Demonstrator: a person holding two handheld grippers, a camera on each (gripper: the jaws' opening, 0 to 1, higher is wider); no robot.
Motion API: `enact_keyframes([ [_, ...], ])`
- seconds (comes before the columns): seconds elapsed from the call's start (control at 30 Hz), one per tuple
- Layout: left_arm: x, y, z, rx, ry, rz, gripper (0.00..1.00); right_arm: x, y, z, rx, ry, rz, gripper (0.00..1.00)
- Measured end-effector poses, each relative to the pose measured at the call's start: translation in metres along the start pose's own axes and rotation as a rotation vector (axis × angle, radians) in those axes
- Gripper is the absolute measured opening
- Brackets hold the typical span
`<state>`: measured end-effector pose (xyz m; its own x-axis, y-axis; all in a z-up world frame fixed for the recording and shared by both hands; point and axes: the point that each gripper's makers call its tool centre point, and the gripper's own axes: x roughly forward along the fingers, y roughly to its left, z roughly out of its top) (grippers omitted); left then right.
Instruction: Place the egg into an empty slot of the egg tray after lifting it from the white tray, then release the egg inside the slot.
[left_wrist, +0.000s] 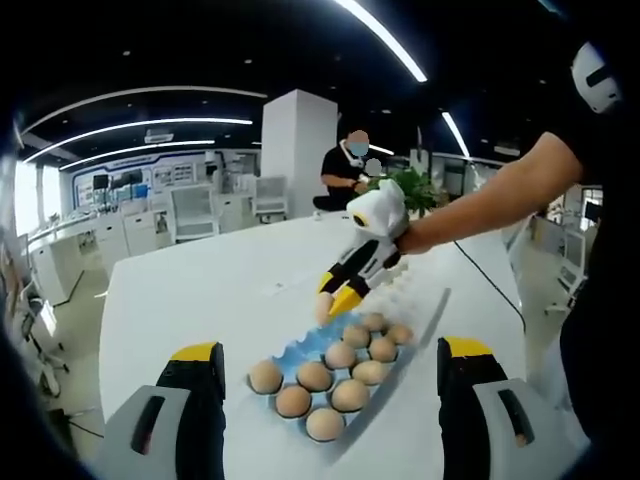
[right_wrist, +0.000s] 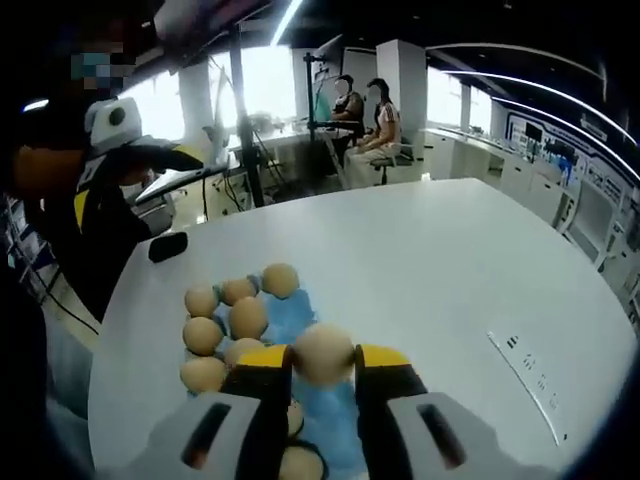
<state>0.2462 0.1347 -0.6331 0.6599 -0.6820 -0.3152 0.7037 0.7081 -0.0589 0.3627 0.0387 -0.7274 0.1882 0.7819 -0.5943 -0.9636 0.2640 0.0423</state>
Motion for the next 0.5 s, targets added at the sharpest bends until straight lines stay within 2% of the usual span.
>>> enact_keyframes([
  [0.33, -0.013, 0.004, -0.003, -0.010, -0.001, 0.027, 0.90, 0.028, 0.015, 0.016, -0.026, -0.004, 0.050, 0.26],
  [0.5, -0.018, 0.003, -0.002, -0.016, -0.008, 0.045, 0.90, 0.043, 0.022, 0.018, -0.033, 0.004, 0.070, 0.26],
])
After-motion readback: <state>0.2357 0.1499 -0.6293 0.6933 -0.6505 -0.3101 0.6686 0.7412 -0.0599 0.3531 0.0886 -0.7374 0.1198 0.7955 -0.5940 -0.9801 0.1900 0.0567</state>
